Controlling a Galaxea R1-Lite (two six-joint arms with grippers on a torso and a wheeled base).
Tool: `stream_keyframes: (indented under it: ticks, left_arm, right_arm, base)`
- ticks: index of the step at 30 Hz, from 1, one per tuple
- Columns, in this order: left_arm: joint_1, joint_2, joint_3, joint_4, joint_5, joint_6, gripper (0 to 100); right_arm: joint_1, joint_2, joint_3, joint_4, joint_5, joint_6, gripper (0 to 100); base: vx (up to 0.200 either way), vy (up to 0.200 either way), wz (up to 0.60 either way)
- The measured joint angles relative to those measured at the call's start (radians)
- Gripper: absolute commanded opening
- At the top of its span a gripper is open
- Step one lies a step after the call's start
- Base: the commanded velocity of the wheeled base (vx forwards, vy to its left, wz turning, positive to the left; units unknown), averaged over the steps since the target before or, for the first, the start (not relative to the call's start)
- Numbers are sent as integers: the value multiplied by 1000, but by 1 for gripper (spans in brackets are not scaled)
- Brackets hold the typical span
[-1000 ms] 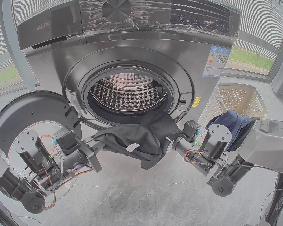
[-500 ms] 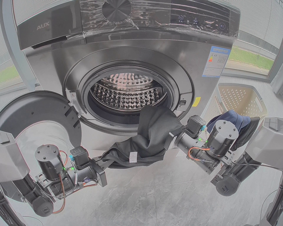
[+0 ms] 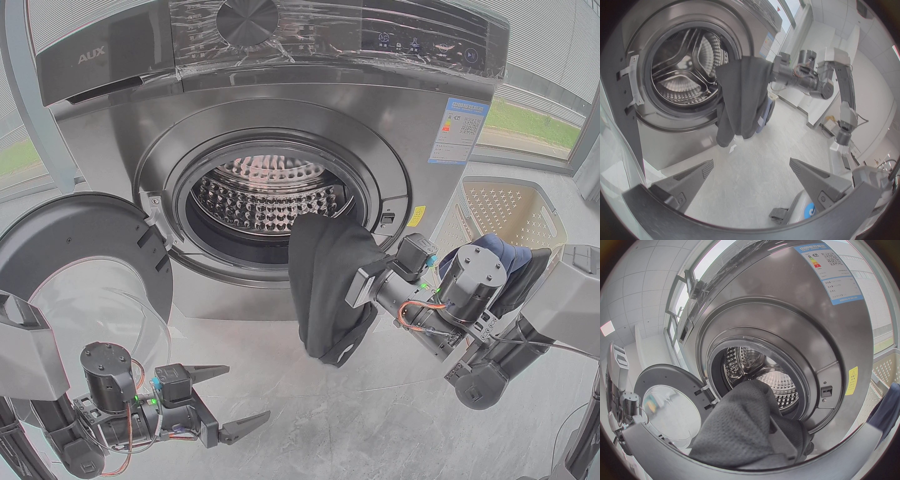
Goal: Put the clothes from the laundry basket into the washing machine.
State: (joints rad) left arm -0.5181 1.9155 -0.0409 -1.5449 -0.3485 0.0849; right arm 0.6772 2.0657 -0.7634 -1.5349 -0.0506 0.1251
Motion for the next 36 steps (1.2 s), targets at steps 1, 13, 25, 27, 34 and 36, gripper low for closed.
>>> stream_keyframes:
  ticks: [1, 13, 25, 27, 34, 36]
  left_arm:
    - [-1, 7, 7, 0, -5, 14, 100]
    - [-20, 36, -114, -1, 2, -12, 100]
    - [-104, 77, -302, 0, 67, -104, 100]
    - [-111, 100, -321, 0, 70, -104, 100]
    - [-116, 181, -401, 0, 111, -104, 100]
    - [-112, 204, -433, 0, 122, -104, 100]
  right_arm:
    - [1, 0, -3, 0, 0, 0, 0]
    - [30, 11, 4, 1, 0, -3, 0]
    - [79, 51, -16, 8, -1, -5, 0]
    - [86, 54, -20, 8, -2, -5, 0]
    - [116, 58, -21, 8, -7, -4, 0]
    - [133, 58, -18, 8, -22, -3, 0]
  base:
    - [0, 0, 0]
    - [0, 0, 0]
    - [0, 0, 0]
    - [0, 0, 0]
    - [0, 0, 0]
    - [0, 0, 0]
